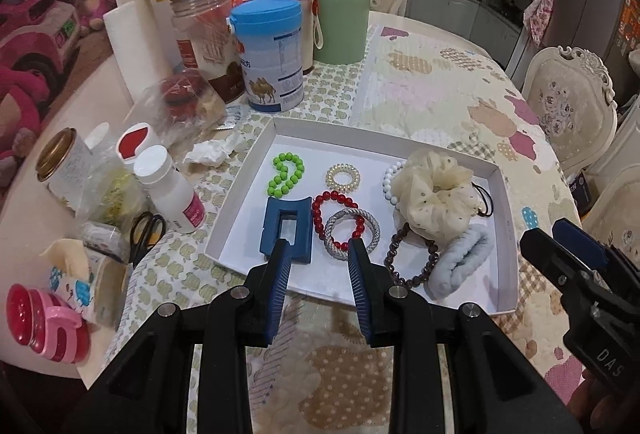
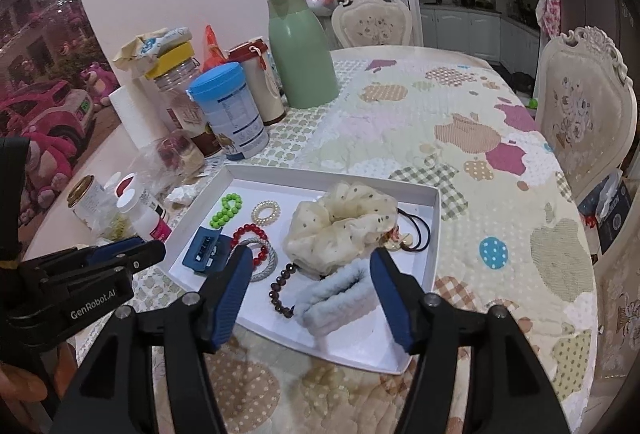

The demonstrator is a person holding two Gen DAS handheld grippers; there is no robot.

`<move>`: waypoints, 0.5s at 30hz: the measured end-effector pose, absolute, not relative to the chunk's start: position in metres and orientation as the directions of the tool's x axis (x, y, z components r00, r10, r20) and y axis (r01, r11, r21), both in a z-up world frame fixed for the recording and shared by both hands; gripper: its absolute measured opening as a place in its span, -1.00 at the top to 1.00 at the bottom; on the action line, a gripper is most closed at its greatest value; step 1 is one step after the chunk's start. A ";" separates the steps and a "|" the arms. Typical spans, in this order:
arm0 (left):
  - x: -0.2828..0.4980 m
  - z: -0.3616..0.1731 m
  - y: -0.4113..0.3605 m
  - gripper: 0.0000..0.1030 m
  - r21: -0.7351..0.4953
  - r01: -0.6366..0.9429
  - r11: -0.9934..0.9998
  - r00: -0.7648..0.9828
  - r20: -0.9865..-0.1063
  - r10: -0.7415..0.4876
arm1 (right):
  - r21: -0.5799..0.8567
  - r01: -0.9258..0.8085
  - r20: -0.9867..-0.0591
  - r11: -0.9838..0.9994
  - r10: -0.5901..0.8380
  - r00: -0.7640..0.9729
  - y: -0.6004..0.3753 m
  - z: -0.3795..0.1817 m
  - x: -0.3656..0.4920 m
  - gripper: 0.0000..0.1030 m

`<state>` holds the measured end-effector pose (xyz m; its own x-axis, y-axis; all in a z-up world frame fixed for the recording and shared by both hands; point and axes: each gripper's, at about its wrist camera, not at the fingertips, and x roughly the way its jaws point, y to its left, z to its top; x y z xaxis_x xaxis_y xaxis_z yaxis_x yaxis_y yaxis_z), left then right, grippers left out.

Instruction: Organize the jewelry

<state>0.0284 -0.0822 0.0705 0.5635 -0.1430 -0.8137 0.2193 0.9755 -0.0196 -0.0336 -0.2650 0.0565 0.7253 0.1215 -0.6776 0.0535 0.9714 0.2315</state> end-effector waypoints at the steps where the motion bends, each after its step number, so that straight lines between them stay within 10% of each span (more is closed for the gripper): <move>1: 0.026 0.072 -0.082 0.36 -0.018 0.220 0.975 0.567 -0.811 -0.143 | 0.230 0.052 -0.676 0.972 0.121 0.727 -0.264 0.057 -0.037 -0.24; 15: -0.015 0.091 -0.081 0.36 0.012 0.212 0.977 0.619 -0.775 -0.125 | 0.184 0.044 -0.667 0.982 0.091 0.739 -0.254 0.067 -0.074 -0.25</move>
